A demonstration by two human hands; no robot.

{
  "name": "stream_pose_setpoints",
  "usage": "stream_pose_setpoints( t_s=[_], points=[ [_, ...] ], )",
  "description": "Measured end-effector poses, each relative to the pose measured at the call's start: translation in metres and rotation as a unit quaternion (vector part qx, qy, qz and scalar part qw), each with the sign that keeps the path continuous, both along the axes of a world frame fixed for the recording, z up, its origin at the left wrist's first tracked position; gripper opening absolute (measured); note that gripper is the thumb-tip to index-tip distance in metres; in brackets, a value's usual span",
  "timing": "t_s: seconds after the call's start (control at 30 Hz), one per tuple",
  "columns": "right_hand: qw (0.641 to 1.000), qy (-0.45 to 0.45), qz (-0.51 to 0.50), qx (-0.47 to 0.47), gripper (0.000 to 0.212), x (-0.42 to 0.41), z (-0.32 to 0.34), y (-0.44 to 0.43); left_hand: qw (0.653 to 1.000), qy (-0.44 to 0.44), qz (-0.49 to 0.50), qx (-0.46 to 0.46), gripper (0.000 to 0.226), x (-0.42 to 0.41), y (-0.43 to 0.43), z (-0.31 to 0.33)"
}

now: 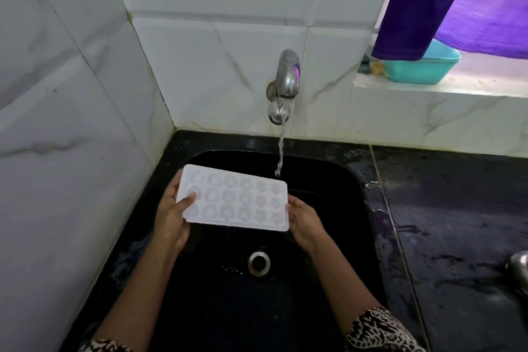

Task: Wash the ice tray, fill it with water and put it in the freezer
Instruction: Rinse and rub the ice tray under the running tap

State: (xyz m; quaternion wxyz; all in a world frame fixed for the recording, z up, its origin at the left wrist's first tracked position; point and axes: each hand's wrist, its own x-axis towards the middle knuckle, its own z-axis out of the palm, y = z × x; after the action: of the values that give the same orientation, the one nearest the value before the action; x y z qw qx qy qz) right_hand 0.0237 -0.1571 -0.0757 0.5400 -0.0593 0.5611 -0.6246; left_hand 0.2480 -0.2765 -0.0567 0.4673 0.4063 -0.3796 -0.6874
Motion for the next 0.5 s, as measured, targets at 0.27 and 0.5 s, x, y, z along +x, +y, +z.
stream_pose_setpoints(
  t_s=[0.27, 0.5],
  points=[
    [0.949, 0.311, 0.022, 0.044, 0.036, -0.037, 0.065, 0.005, 0.995, -0.015, -0.019, 0.098, 0.043, -0.040, 0.013, -0.027],
    [0.863, 0.497, -0.018, 0.094, 0.036, -0.080, 0.112, 0.050, 0.963, 0.112, -0.121, 0.213, 0.032, -0.119, 0.049, -0.032]
  ],
)
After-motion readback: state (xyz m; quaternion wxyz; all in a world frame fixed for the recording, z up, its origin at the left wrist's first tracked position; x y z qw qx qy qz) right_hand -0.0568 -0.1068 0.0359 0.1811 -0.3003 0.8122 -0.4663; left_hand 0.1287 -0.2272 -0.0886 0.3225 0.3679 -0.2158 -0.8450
